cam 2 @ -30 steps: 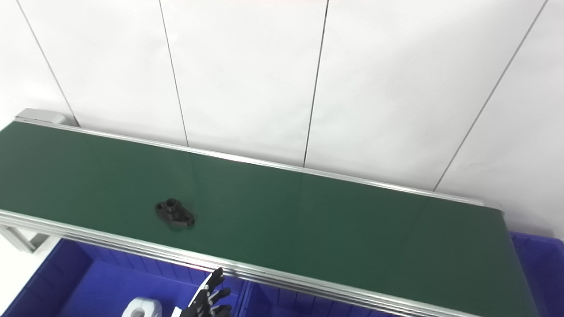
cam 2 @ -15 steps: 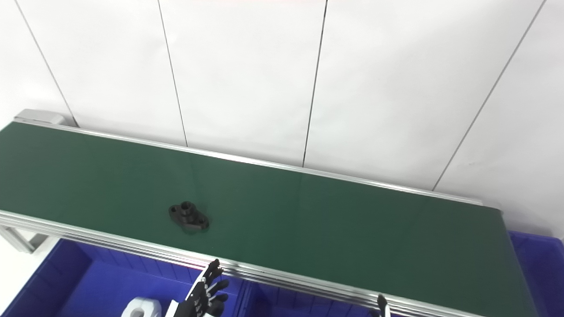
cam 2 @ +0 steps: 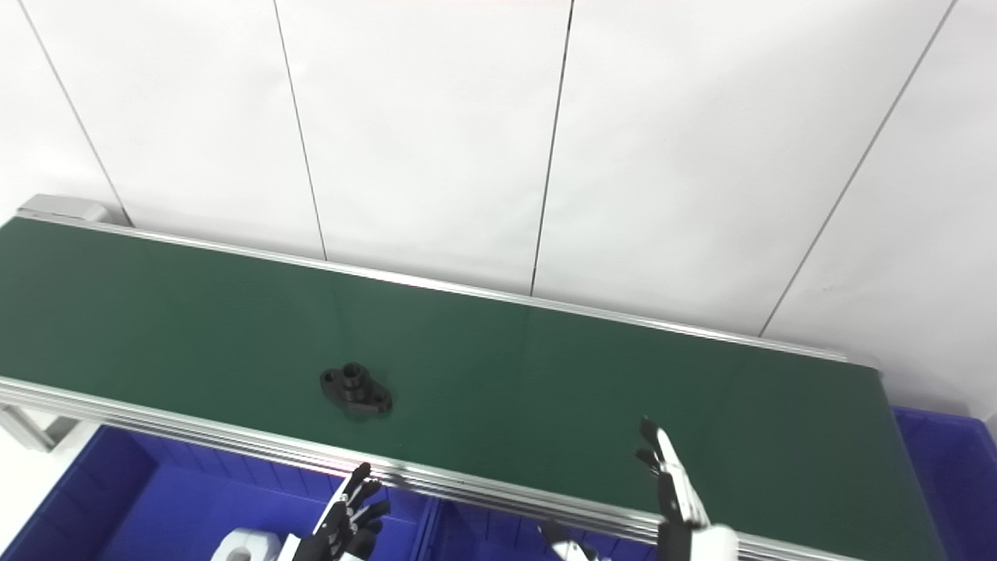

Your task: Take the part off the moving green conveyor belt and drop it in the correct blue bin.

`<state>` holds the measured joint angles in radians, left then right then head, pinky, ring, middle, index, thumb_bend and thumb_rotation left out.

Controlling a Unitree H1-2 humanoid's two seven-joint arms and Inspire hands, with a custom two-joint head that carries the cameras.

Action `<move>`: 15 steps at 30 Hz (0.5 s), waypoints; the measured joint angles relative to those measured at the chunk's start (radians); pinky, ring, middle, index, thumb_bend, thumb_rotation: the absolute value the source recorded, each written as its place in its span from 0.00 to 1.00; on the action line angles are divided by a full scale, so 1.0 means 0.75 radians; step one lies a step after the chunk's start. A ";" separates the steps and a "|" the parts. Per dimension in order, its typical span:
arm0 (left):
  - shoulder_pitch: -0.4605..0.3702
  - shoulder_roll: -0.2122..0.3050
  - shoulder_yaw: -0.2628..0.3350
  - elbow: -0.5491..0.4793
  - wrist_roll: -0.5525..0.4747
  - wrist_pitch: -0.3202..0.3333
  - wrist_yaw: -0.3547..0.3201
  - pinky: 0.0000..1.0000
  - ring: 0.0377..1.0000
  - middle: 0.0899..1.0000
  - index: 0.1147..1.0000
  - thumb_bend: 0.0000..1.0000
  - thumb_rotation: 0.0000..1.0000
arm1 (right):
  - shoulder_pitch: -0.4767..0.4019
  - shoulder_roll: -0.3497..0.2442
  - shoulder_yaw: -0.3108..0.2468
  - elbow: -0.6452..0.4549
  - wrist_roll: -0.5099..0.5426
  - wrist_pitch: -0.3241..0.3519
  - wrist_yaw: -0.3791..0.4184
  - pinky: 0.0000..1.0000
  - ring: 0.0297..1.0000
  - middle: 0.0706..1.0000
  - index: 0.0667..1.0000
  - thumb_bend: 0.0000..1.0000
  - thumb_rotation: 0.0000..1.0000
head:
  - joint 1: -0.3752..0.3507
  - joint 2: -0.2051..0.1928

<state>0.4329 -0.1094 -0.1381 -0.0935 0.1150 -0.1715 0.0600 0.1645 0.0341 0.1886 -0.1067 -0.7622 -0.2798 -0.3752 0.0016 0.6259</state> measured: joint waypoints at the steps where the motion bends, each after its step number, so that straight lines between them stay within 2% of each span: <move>1: -0.004 0.000 0.000 0.000 -0.008 0.000 -0.001 0.93 0.89 0.94 0.98 0.79 0.85 | -0.028 -0.001 -0.002 0.003 -0.016 0.027 0.014 0.63 0.69 0.75 0.79 0.95 0.36 | -0.010 0.000; 5: -0.016 -0.002 -0.001 0.003 -0.034 -0.001 -0.012 0.95 0.90 0.96 0.99 0.80 0.87 | -0.190 -0.002 0.002 0.011 -0.118 0.216 0.123 0.65 0.71 0.75 0.76 0.98 0.38 | -0.019 0.000; 8: -0.017 -0.003 -0.002 0.007 -0.033 -0.001 -0.012 0.95 0.90 0.96 1.00 0.80 0.88 | -0.294 -0.011 0.036 0.029 -0.211 0.345 0.230 0.65 0.69 0.73 0.75 0.98 0.40 | -0.019 -0.002; 11: -0.016 -0.006 -0.001 0.010 -0.035 -0.002 -0.012 0.96 0.90 0.96 0.99 0.80 0.86 | -0.368 -0.032 0.077 0.073 -0.292 0.442 0.310 0.66 0.66 0.70 0.73 1.00 0.39 | -0.019 -0.002; 15: -0.017 -0.008 -0.004 0.010 -0.033 -0.007 -0.012 0.94 0.89 0.95 0.99 0.78 0.87 | -0.438 -0.054 0.113 0.118 -0.346 0.512 0.370 0.66 0.65 0.69 0.73 1.00 0.39 | -0.019 -0.002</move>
<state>0.4204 -0.1156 -0.1411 -0.0860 0.0899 -0.1769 0.0512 -0.1638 -0.0062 0.2738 -0.0185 -1.0214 0.1039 -0.0980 -0.0123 0.6243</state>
